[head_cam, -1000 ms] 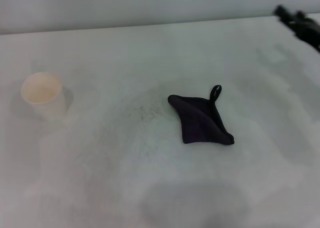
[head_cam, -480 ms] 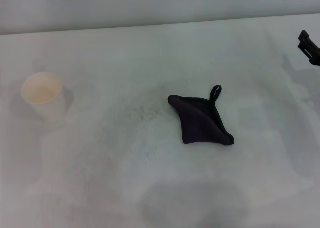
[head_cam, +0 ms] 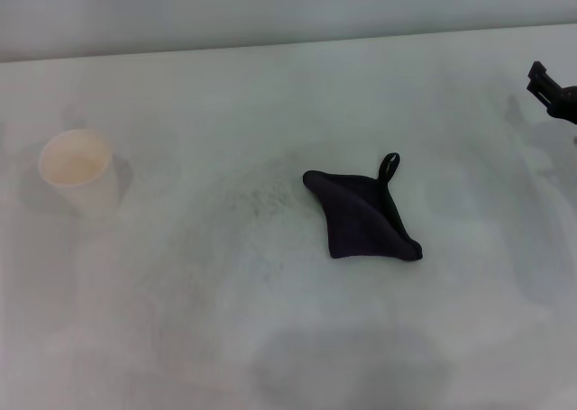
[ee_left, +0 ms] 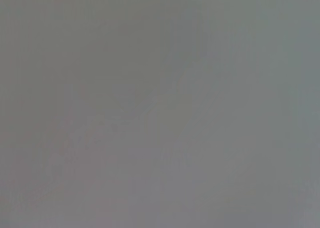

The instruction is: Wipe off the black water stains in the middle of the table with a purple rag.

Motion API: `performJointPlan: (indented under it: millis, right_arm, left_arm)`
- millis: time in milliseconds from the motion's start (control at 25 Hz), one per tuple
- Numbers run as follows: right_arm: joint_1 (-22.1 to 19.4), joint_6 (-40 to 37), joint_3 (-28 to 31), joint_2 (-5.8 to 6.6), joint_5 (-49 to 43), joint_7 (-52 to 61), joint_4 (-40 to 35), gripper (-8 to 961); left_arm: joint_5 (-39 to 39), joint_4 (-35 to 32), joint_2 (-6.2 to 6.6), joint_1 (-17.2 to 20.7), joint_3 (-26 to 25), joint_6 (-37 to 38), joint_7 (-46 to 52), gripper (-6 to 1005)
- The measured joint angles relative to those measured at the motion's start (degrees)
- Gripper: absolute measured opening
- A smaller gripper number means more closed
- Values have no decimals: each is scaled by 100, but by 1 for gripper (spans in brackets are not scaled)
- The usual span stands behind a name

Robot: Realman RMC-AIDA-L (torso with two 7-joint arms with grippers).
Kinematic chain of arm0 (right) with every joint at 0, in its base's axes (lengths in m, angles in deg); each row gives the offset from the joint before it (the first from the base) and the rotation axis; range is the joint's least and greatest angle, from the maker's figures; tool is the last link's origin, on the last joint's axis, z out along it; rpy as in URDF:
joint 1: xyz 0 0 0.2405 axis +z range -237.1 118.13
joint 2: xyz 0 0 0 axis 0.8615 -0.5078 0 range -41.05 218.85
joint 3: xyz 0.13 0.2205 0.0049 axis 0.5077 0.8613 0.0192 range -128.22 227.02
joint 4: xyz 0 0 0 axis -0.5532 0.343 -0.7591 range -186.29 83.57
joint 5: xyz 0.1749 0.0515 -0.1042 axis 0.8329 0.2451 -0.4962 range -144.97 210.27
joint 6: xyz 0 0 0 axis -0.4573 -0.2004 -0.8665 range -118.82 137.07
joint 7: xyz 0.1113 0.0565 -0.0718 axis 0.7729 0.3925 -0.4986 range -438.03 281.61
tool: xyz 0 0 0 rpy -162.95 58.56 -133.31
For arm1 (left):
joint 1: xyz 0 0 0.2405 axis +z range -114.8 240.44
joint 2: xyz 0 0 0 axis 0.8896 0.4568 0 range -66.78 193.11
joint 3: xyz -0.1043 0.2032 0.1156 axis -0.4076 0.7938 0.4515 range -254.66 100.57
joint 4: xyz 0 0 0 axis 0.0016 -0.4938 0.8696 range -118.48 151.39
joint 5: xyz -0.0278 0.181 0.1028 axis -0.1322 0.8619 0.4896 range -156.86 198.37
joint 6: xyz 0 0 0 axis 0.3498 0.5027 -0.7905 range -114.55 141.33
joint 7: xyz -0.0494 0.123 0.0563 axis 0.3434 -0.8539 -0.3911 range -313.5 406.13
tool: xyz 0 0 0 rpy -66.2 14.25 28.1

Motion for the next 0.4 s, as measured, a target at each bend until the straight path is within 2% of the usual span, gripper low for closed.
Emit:
performJointPlan:
  millis: [200,400]
  right_arm:
    - [211,-561,5,25,4,-2,-59,872]
    - [295,-644,8,29,10,3,-176,872]
  left_arm:
    - [0,44,0,106,0,-354,-6,883]
    - [0,46,0,191,-3,-627,-5,883]
